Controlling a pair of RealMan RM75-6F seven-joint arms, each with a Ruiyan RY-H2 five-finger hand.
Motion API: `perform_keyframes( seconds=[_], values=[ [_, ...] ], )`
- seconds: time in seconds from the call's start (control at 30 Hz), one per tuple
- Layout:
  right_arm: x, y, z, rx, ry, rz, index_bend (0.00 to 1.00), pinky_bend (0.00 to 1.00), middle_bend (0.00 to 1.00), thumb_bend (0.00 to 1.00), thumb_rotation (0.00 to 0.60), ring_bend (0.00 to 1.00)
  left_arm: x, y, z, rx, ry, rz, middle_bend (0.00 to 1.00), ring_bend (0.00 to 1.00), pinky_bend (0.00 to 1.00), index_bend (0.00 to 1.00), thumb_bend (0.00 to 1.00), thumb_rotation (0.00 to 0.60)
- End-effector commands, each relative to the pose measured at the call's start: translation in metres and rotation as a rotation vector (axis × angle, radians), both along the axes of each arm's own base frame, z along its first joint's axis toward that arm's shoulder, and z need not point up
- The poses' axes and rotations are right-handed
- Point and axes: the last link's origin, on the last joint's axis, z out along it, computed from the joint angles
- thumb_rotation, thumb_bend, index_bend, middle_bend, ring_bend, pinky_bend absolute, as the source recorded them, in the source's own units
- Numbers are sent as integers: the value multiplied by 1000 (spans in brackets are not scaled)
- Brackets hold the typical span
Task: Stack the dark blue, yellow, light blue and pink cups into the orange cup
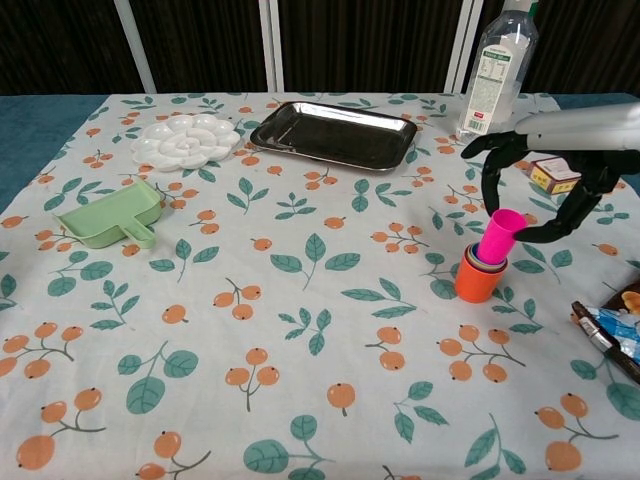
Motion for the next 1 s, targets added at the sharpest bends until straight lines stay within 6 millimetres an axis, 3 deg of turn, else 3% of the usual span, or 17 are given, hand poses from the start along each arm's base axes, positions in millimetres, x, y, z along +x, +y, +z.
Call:
perform_keyframes(
  seconds=[0.03, 0.1, 0.17, 0.27, 0.37, 0.53, 0.7, 0.87, 1.0],
  values=[
    [-1, -1, -2, 1, -1, -3, 521, 112, 0, 407, 600, 94, 0, 0, 0, 1, 0, 0, 112, 0, 0, 215, 216, 600],
    [-2, -1, -3, 4, 5, -3, 505, 112, 0, 407, 600, 94, 0, 0, 0, 3, -1, 1, 112, 0, 0, 215, 216, 600],
    [-4, 0, -5, 14, 18, -4, 404, 112, 0, 407, 600, 94, 0, 0, 1, 3, -1, 1, 112, 0, 0, 215, 216, 600],
    [-6, 1, -7, 29, 36, -5, 175, 112, 0, 407, 600, 83, 0, 0, 0, 1, 1, 1, 112, 0, 0, 215, 216, 600],
    [-5, 0, -6, 35, 50, -3, 81, 112, 0, 407, 600, 74, 0, 0, 0, 1, 2, -1, 112, 0, 0, 215, 216, 600],
    [-3, -2, 3, -7, 34, -10, 71, 98, 0, 407, 600, 66, 0, 0, 1, 3, 2, 0, 112, 0, 0, 215, 216, 600],
    [-7, 3, 31, -167, -46, -24, 69, 90, 0, 407, 600, 57, 0, 0, 0, 0, 3, -2, 112, 0, 0, 216, 216, 600],
    [-35, 40, 69, -429, -77, 6, 68, 57, 0, 406, 600, 43, 1, 0, 0, 1, 2, -5, 112, 0, 0, 215, 216, 600],
    [-64, 79, 78, -541, -63, 0, 68, 24, 0, 406, 600, 39, 2, -1, 0, 1, 1, -8, 112, 0, 0, 215, 215, 600]
  ],
)
